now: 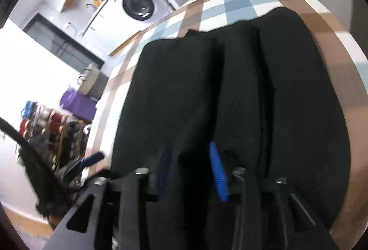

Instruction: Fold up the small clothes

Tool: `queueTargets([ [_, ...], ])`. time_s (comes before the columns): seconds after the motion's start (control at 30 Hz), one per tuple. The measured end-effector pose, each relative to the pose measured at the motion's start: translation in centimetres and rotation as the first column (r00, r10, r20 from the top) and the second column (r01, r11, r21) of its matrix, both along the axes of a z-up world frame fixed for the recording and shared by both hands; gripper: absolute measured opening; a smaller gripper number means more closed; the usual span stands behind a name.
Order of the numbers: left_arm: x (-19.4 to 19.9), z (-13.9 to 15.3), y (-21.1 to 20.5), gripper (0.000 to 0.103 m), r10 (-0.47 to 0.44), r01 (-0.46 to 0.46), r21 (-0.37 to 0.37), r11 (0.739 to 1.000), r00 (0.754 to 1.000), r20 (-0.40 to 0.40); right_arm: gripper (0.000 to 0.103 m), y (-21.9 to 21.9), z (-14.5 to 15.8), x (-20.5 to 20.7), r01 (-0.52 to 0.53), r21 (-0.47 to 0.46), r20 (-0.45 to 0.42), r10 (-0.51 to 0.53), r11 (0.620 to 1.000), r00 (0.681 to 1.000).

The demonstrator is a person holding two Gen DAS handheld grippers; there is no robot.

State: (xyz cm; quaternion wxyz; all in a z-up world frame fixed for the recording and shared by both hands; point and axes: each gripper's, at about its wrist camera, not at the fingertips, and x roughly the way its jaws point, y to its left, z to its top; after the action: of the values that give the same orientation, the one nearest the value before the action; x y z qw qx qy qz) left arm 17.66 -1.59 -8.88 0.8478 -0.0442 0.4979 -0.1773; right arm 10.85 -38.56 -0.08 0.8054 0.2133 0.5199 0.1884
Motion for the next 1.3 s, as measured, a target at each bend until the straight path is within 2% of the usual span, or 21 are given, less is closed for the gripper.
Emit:
queueTargets([
  [0.07,-1.0,-0.3,-0.3,0.074,-0.006,0.006,0.01,1.0,1.0,-0.006,0.04,0.3,-0.4,-2.4,-0.023,0.027,-0.022,0.023,0.999,0.999],
  [0.2,-2.4,-0.5,-0.8,0.074,-0.019,0.019,0.015,1.0,1.0,-0.007,0.038,0.5,-0.8,-5.4,-0.027,0.051,0.007,0.027,0.998,1.0],
  [0.27,-2.8,-0.5,-0.8,0.074,-0.015,0.015,0.016,1.0,1.0,-0.008,0.02,0.9,-0.6,-5.9,-0.03,0.034,0.041,0.028,0.999,0.999],
  [0.3,-2.9,-0.4,-0.8,0.074,-0.013,0.013,0.018,1.0,1.0,-0.006,0.005,1.1,-0.3,-5.9,-0.04,0.017,0.062,0.038,0.999,0.997],
  [0.37,-3.3,-0.2,-0.8,0.074,-0.006,0.006,0.03,1.0,1.0,0.001,0.006,1.0,1.5,-6.5,-0.051,0.031,0.146,0.046,0.998,0.988],
  [0.43,-3.6,0.0,-0.6,0.074,0.004,-0.004,0.028,1.0,1.0,0.007,0.006,0.7,2.3,-6.8,-0.037,0.004,0.172,0.036,0.999,0.984],
  [0.5,-3.8,0.1,-0.5,0.074,0.01,-0.01,0.029,1.0,1.0,0.003,0.006,0.4,1.2,-6.5,-0.009,-0.076,0.123,0.019,0.997,0.992],
  [0.57,-4.1,0.1,-0.5,0.074,0.014,-0.014,0.039,0.999,1.0,0.001,0.006,0.0,-0.9,-6.0,0.015,-0.122,0.028,-0.012,0.992,1.0],
  [0.7,-4.7,0.3,-0.6,0.074,0.012,-0.012,0.047,0.999,1.0,0.001,0.014,-1.3,0.0,-7.0,0.042,-0.067,0.071,-0.037,0.997,0.997],
  [0.8,-5.0,0.4,-0.6,0.074,0.013,-0.013,0.043,0.999,1.0,0.002,0.018,-3.3,0.8,-8.0,0.114,-0.058,0.092,-0.108,0.992,0.99],
  [0.93,-4.8,0.4,-1.1,0.074,0.004,-0.005,0.04,0.999,1.0,0.003,0.019,-4.8,-0.3,-8.2,0.163,-0.059,0.033,-0.162,0.985,0.986],
  [1.07,-4.5,0.8,-1.6,0.074,-0.013,0.012,0.053,0.999,1.0,0.023,0.019,-4.4,-1.1,-7.2,0.144,-0.03,0.001,-0.144,0.989,0.99],
  [1.13,-4.2,0.9,-1.7,0.074,-0.01,0.009,0.053,0.999,1.0,0.026,0.017,-4.0,-0.9,-6.4,0.133,-0.022,0.029,-0.133,0.991,0.991],
  [1.2,-4.0,1.0,-1.7,0.074,-0.007,0.005,0.056,0.998,1.0,0.026,0.005,-3.6,0.8,-6.0,0.116,-0.016,0.109,-0.114,0.993,0.987],
  [1.3,-3.6,1.5,-1.7,0.074,-0.001,-0.001,0.057,0.998,0.999,0.042,0.005,-3.7,3.6,-6.6,0.114,-0.019,0.204,-0.108,0.993,0.973],
])
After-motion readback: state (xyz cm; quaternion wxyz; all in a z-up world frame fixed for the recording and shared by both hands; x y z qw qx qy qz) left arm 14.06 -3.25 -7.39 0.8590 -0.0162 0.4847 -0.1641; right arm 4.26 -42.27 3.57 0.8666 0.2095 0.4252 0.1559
